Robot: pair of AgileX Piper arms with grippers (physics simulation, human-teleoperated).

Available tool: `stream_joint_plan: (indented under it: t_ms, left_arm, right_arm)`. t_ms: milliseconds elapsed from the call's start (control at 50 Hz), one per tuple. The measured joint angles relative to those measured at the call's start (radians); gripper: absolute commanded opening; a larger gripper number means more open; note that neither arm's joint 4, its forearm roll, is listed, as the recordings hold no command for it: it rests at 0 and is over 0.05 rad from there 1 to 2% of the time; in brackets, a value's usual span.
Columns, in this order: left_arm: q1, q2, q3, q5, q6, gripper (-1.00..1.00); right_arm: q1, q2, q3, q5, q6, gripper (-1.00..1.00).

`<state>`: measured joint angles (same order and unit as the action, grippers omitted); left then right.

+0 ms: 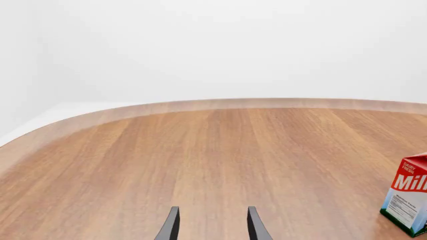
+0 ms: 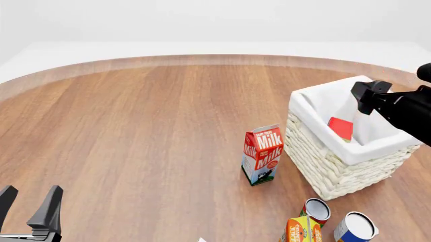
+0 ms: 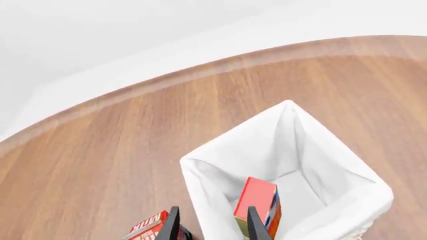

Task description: Pick up the cream cheese box and the butter, and put them in the basket.

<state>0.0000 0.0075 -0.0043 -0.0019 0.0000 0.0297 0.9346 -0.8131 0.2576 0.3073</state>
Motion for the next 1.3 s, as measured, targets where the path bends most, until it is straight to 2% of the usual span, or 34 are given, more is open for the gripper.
stream_joint_plan:
  t_ms: [240,560,1300]
  left_arm:
    - [0.0,0.0,0.0,0.0,0.0,1.0]
    - [0.0,0.0,0.0,0.0,0.0,1.0]
    - [0.0,0.0,0.0,0.0,0.0,1.0]
  right_arm:
    - [0.062,-0.046,-0.042,0.071,-0.015,1.0]
    - [0.199,-0.092,-0.12,0.179,-0.054,1.0]
    - [0.555,-0.028,-0.209,0.252,-0.134,1.0]
